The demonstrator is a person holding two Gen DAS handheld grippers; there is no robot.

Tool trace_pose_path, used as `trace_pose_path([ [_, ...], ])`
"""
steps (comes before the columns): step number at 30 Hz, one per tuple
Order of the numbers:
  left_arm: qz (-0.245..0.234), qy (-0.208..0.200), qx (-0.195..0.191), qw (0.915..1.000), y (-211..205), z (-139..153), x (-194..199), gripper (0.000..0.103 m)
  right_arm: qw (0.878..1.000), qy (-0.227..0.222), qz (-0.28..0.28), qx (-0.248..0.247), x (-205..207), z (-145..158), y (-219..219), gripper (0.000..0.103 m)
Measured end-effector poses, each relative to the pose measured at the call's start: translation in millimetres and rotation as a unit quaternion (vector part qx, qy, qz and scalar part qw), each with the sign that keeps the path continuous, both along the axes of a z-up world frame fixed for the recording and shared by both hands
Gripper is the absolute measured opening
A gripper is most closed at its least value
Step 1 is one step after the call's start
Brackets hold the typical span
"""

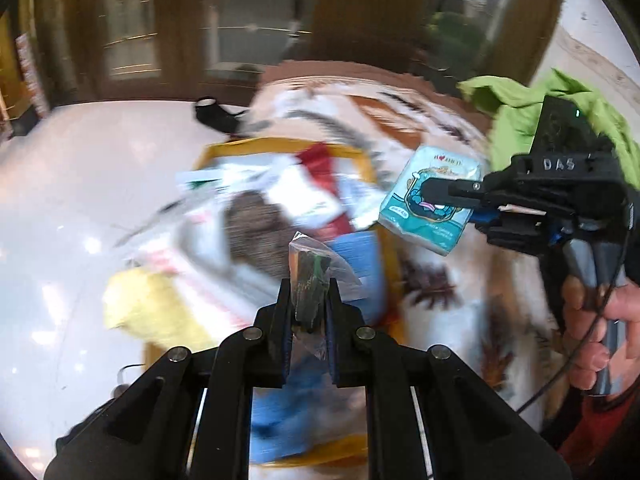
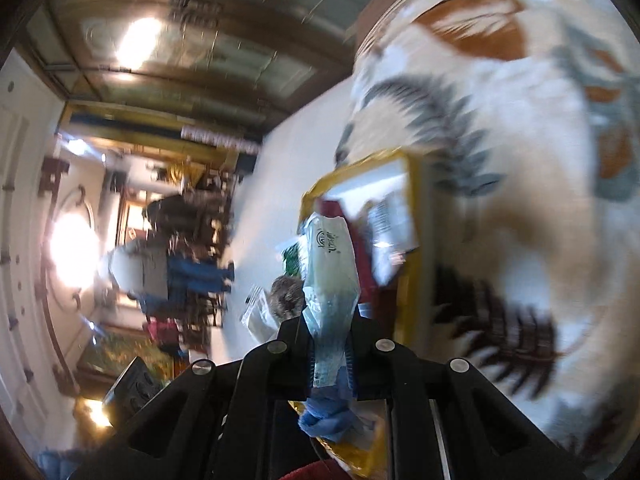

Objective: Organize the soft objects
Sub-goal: 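Carry the sticks with the left tool while the right tool carries the teal packet over the box, then open both tools to drop the sticks and teal packet into the box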

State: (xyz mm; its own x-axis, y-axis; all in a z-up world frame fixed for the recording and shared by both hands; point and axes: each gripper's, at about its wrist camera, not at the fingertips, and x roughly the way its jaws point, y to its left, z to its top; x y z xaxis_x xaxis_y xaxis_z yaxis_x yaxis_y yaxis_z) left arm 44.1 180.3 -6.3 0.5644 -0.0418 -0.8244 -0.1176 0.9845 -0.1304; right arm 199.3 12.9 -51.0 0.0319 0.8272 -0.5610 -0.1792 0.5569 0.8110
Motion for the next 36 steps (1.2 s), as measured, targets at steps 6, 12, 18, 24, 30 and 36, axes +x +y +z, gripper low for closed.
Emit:
trace_pose_path([
  [6,0.013,-0.010,-0.004,0.9999,13.0,-0.7,-6.7,0.011,0.998,-0.022,0.053,-0.034,-8.1,8.0,54.6,0.013],
  [12,0.015,-0.015,0.000,0.9998,16.3,0.0,-7.5,0.011,0.990,-0.058,0.084,-0.095,-7.6,6.3,85.1,0.022],
  [18,0.017,-0.016,0.022,0.9995,10.0,-1.1,-5.6,0.023,0.977,-0.118,0.072,-0.164,-11.8,17.5,87.2,0.052],
  [24,0.030,-0.026,0.041,0.9984,6.8,4.3,-7.3,0.064,0.969,-0.154,0.036,-0.191,-11.0,32.1,63.9,0.055],
  [30,0.068,-0.023,0.063,0.9954,10.9,8.3,-11.0,0.074,0.948,-0.215,0.003,-0.234,-33.5,51.5,49.9,0.064],
  [36,0.123,-0.039,0.095,0.9871,11.6,14.0,-22.3,0.075,0.910,-0.290,-0.029,-0.294,-76.3,67.0,33.6,0.077],
])
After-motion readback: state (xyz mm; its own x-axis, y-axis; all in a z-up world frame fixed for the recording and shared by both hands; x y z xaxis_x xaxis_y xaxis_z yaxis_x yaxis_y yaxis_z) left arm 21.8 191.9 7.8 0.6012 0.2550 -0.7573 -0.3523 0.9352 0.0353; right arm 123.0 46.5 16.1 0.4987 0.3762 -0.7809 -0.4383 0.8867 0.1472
